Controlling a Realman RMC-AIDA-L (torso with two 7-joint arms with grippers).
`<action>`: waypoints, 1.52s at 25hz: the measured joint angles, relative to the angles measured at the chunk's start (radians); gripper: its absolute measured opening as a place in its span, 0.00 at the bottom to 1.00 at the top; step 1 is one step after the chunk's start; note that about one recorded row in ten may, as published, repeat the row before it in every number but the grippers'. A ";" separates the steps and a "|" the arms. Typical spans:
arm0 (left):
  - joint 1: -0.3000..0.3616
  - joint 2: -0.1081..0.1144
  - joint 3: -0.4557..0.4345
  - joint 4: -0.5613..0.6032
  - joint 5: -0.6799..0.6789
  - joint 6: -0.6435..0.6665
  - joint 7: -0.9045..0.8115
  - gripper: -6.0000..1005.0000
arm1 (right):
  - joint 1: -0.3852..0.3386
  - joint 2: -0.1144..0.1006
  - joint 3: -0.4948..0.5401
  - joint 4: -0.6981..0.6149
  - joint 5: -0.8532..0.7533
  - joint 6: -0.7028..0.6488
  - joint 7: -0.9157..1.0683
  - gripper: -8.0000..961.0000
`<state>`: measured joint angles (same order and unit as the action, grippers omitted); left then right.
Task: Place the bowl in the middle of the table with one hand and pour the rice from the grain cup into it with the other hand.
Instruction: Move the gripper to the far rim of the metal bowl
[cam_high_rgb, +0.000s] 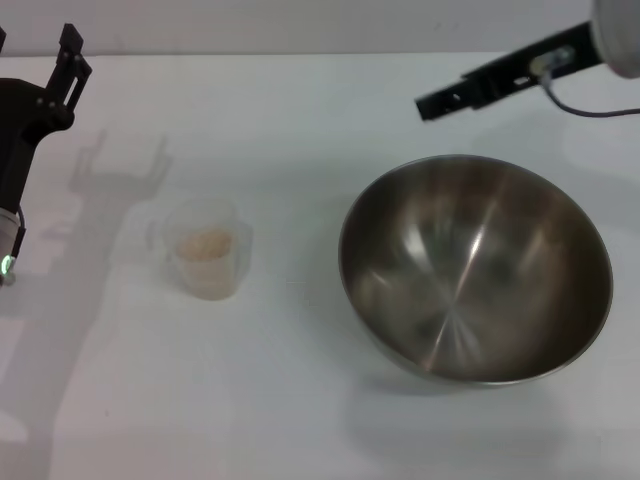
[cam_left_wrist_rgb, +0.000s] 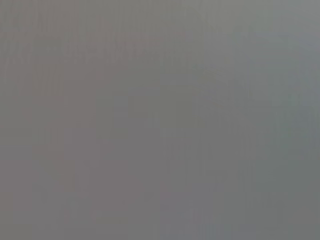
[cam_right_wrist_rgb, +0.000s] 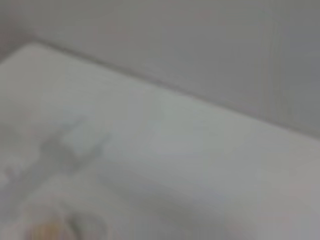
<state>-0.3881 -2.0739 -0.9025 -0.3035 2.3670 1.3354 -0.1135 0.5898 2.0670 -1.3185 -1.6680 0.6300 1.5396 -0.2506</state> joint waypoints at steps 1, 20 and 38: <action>0.000 0.000 0.000 0.002 0.000 0.000 0.000 0.81 | 0.025 -0.007 0.036 0.006 -0.008 0.072 -0.027 0.77; 0.003 -0.002 -0.001 0.004 0.000 0.001 -0.002 0.81 | 0.087 -0.014 0.058 0.182 -0.235 0.215 -0.213 0.77; -0.005 -0.002 -0.012 0.004 0.000 -0.002 -0.003 0.81 | 0.095 -0.002 0.056 0.371 -0.256 0.106 -0.273 0.77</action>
<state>-0.3936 -2.0755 -0.9142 -0.2991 2.3669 1.3337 -0.1168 0.6850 2.0651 -1.2627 -1.2971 0.3743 1.6455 -0.5234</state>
